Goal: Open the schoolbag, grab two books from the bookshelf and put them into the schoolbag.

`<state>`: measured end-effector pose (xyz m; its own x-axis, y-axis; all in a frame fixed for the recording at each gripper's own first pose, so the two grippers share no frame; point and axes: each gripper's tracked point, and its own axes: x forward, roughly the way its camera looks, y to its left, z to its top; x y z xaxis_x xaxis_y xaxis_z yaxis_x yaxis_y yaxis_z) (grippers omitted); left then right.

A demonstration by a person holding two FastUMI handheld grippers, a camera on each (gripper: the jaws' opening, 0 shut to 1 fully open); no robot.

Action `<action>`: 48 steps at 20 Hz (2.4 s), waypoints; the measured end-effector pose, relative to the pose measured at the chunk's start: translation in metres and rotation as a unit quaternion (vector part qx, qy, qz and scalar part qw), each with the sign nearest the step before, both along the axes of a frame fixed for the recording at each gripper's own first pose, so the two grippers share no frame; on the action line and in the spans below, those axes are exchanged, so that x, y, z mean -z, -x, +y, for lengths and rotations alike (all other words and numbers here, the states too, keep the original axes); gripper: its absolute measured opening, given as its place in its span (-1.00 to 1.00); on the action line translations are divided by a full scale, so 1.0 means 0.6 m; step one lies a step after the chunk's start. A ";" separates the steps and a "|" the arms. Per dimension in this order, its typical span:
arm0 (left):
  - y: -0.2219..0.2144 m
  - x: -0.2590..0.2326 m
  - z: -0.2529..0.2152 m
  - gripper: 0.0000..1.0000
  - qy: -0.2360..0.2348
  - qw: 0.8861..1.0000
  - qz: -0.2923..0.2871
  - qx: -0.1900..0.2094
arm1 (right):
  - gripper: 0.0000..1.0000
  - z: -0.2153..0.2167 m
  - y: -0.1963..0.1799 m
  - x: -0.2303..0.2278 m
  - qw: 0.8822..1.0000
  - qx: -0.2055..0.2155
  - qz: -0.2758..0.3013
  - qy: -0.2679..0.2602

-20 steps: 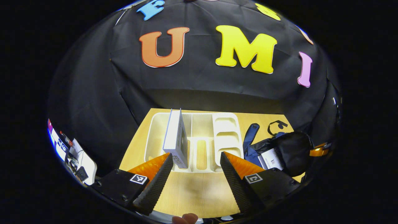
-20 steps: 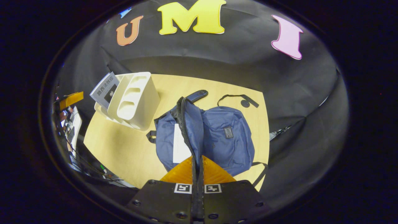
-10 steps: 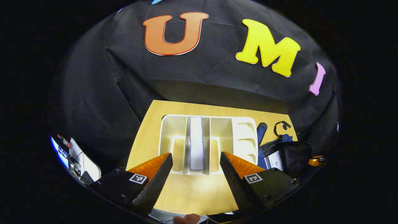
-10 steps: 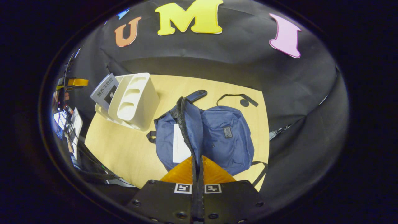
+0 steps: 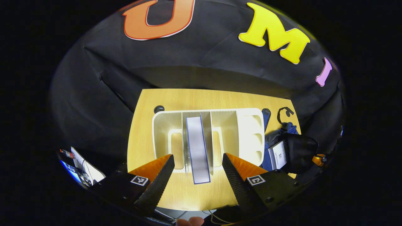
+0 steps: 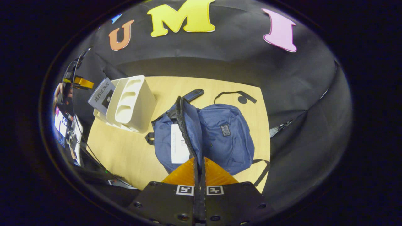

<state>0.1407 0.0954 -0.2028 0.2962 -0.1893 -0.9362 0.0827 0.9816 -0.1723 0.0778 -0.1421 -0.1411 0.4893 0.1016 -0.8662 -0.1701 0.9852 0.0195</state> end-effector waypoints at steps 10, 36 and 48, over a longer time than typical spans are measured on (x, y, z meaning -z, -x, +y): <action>-0.008 0.073 -0.009 0.96 -0.013 0.995 0.094 0.012 | -1.00 -0.013 -0.009 0.012 1.000 0.007 0.013 -0.001; 0.049 0.037 0.037 -0.23 -0.030 0.993 0.109 0.019 | -1.00 -0.007 -0.006 0.014 1.000 -0.004 0.005 -0.013; 0.161 -0.173 0.027 -0.25 0.162 0.983 0.016 -0.082 | -1.00 0.003 0.004 0.012 1.000 -0.018 -0.007 -0.008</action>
